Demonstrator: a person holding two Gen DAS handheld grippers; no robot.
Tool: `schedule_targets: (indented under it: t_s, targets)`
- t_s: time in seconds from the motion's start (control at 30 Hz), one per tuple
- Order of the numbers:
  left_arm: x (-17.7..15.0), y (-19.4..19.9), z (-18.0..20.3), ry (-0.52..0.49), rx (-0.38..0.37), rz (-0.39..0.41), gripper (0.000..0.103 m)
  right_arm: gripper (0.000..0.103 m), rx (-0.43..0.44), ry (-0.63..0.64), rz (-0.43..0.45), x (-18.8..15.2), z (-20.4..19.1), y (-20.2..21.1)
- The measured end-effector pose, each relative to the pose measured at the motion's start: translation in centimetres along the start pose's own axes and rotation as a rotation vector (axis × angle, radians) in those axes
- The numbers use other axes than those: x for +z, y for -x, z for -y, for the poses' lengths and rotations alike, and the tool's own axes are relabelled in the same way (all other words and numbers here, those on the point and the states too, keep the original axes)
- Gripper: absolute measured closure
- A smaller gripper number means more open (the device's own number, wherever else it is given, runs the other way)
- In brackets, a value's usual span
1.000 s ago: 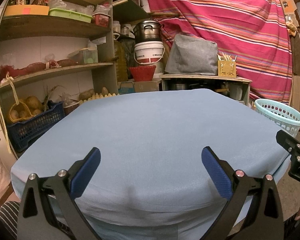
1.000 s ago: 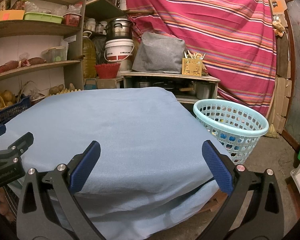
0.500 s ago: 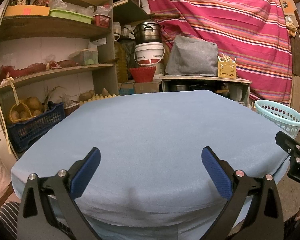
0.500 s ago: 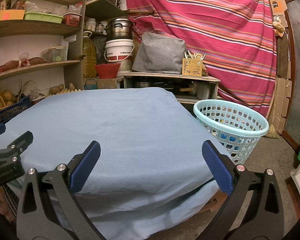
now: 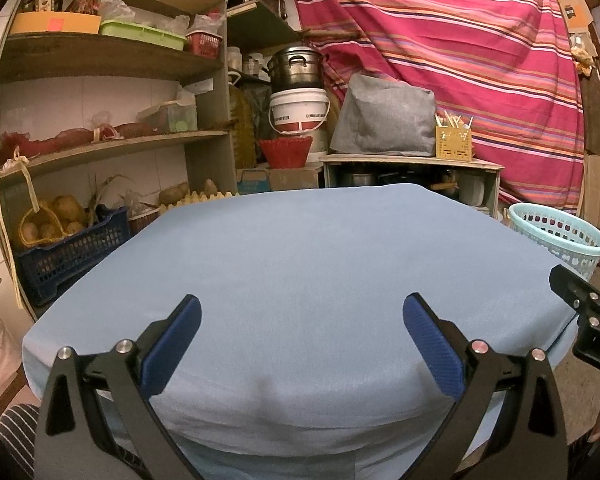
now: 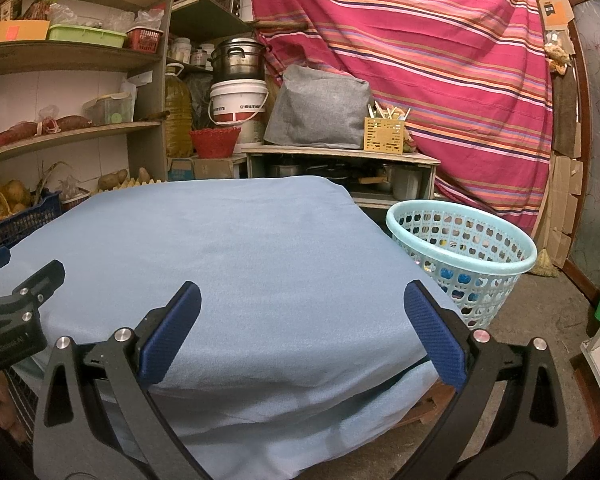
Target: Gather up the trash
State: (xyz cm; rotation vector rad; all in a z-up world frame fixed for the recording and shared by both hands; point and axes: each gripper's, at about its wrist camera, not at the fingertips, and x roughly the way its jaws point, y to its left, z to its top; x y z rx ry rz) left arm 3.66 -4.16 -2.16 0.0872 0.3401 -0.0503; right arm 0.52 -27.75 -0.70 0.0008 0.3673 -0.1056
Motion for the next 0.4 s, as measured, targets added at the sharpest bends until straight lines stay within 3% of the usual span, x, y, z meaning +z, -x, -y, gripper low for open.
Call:
schedule_targets:
  t_s: [0.4]
  targets:
    - [0.13, 0.04, 0.24, 0.010, 0.001, -0.006, 0.004, 0.004, 0.001, -0.002, -0.001, -0.01, 0.01, 0.01]
